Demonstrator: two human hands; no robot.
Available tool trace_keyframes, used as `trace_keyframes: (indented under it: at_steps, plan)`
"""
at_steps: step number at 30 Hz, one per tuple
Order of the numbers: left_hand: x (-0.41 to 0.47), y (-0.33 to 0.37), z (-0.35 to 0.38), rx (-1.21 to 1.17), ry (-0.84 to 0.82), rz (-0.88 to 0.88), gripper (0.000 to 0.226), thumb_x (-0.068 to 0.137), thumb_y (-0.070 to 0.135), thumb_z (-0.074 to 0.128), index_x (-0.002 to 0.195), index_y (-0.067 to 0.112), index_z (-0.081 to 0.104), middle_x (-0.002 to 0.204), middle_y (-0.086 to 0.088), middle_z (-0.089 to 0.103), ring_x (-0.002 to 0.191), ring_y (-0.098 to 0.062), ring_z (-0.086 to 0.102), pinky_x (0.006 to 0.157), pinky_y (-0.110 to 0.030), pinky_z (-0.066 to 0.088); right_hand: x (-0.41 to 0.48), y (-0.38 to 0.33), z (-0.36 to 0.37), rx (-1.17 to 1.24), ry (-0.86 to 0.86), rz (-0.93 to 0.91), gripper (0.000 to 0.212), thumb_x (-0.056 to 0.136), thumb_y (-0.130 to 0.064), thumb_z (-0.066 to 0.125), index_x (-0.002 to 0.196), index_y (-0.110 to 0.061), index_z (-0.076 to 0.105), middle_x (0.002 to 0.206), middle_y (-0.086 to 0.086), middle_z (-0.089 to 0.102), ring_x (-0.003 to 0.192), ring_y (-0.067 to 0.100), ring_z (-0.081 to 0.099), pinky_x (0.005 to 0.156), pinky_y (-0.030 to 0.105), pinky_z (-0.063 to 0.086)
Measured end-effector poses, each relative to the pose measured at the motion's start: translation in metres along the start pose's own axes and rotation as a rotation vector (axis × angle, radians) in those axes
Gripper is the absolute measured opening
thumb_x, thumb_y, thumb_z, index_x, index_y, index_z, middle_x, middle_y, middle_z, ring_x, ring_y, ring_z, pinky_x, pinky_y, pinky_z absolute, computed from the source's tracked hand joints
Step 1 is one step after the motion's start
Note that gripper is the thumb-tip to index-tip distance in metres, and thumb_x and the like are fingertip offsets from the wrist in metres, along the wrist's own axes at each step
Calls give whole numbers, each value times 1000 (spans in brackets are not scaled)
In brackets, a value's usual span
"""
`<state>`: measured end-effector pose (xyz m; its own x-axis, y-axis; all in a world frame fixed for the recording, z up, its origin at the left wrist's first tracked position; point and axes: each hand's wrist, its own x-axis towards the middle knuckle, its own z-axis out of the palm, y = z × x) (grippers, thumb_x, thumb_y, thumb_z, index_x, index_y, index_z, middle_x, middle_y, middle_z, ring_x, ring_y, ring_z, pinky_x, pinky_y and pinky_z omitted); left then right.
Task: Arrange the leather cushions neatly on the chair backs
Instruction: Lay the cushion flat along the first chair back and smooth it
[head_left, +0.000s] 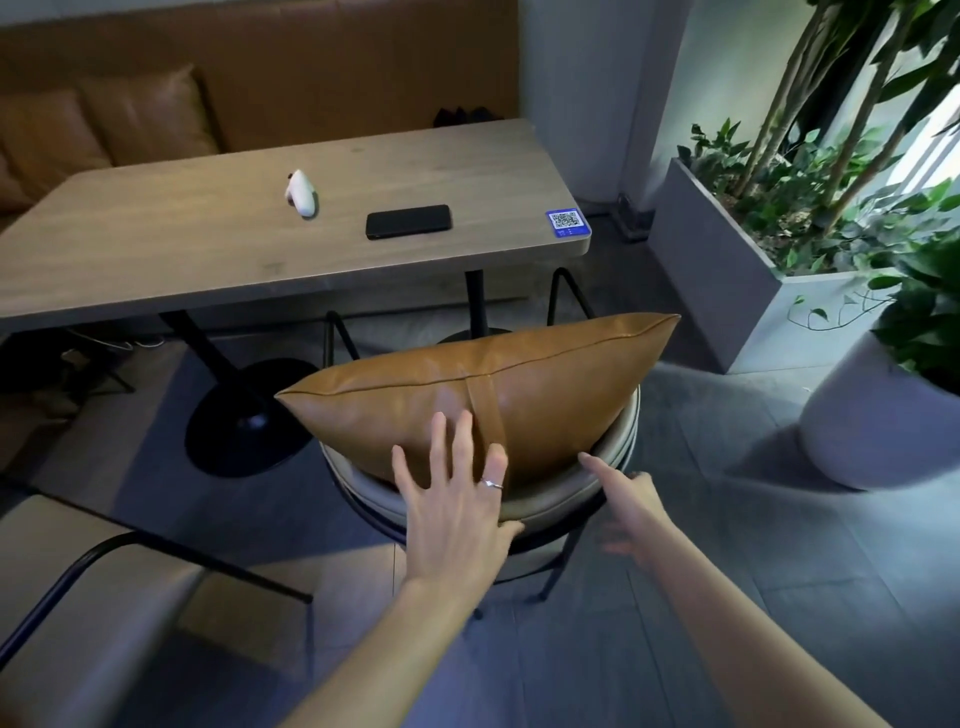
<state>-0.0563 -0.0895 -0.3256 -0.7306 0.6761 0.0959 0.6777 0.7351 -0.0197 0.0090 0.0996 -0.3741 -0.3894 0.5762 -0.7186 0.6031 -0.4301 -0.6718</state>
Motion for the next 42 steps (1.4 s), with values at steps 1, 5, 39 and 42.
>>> trace_keyframes:
  at_steps: [1,5,39,42]
  plan:
    - [3,7,-3,-22,6,10,110,60,66,84,148,26,32,165,-22,15,152,-45,5,110,-77,13,1,-5,-4,1,-3,5,92,87,-49,74,155,-14,22,121,11,50,107,37,59,71,46,52]
    - [25,37,-3,27,-80,36,136,69,69,76,151,43,-29,162,-16,-32,147,-49,-26,108,-79,-3,16,-19,-15,17,-16,-39,98,87,-39,75,160,-28,9,142,13,54,105,37,66,75,46,57]
    - [60,26,19,201,-173,-24,135,77,65,73,137,46,-47,159,-15,-40,146,-47,-29,111,-78,6,58,-42,-20,122,-210,-101,106,68,-26,84,154,-48,27,139,4,59,113,34,65,86,55,61]
    - [63,28,15,181,-171,-34,137,75,65,75,139,47,-45,159,-14,-40,146,-47,-30,111,-77,4,63,-44,-22,101,-232,-74,106,76,-21,84,156,-46,21,144,4,54,116,36,63,86,53,61]
